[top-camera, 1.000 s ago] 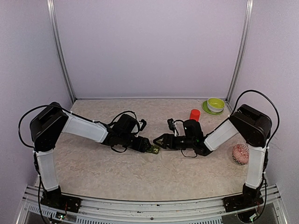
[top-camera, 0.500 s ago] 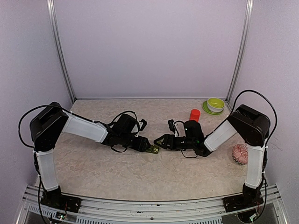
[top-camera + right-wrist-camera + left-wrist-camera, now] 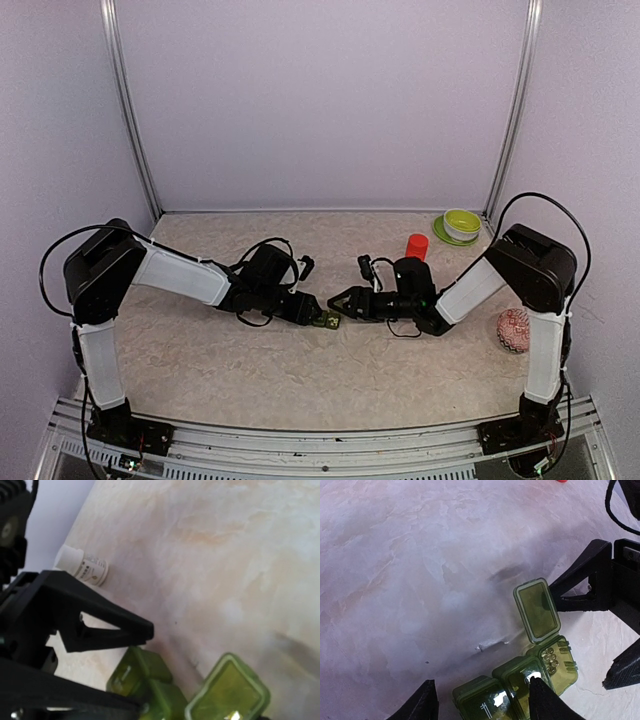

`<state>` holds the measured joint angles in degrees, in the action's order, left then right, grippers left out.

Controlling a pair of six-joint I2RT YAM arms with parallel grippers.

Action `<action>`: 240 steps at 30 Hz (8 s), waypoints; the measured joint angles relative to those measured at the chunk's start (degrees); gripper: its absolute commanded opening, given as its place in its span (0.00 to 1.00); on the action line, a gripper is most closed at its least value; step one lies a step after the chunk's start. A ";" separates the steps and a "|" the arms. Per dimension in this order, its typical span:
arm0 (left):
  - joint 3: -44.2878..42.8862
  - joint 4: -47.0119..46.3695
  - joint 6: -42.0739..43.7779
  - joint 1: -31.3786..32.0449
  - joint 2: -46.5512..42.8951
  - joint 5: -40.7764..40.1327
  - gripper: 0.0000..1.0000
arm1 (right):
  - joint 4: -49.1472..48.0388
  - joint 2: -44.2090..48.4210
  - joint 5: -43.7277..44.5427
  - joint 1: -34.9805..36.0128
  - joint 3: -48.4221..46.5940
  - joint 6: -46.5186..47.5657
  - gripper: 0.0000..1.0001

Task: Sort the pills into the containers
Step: Close the lid of the pill container in the compartment of the pill container, then pick up the pill container from the center of the board, then pass from the right arm to the left

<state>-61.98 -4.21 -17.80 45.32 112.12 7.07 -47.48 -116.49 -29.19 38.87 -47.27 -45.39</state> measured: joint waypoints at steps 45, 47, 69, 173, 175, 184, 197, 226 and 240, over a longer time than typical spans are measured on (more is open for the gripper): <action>0.22 -0.44 0.00 -0.28 0.00 0.20 0.60 | -8.94 -2.43 -12.07 -0.81 2.54 0.33 0.02; 0.22 -0.44 0.00 -0.28 0.00 0.22 0.60 | -7.82 -2.47 -11.96 -0.81 2.23 0.72 0.00; 0.22 -0.44 0.00 -0.35 0.00 0.20 0.60 | 0.11 -3.76 -11.87 0.15 -2.16 4.37 0.00; 10.58 -9.14 -3.21 -3.45 -8.48 1.16 0.99 | 35.34 3.98 12.20 8.90 -10.45 54.77 0.44; 10.58 -9.46 -3.87 -3.69 -8.46 1.99 0.99 | 35.21 5.60 12.33 9.14 -9.33 54.90 0.44; 13.14 -15.58 -7.45 -5.18 -8.46 11.34 0.99 | 34.27 12.39 13.75 10.43 -6.40 56.26 0.43; 17.77 -34.69 -19.26 -6.78 -5.14 31.15 0.87 | 31.95 13.42 17.49 13.11 -4.31 57.77 0.42; 18.80 -45.66 -28.06 -7.89 -1.90 36.61 0.27 | 27.91 16.65 22.80 14.56 -1.18 59.56 0.50; 19.30 -46.71 -28.26 -7.89 -1.90 37.68 0.24 | 27.04 21.73 22.58 14.86 1.05 56.19 0.80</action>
<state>-42.68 -50.92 -46.06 37.43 110.21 44.75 -20.45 -94.76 -6.61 53.74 -46.22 10.81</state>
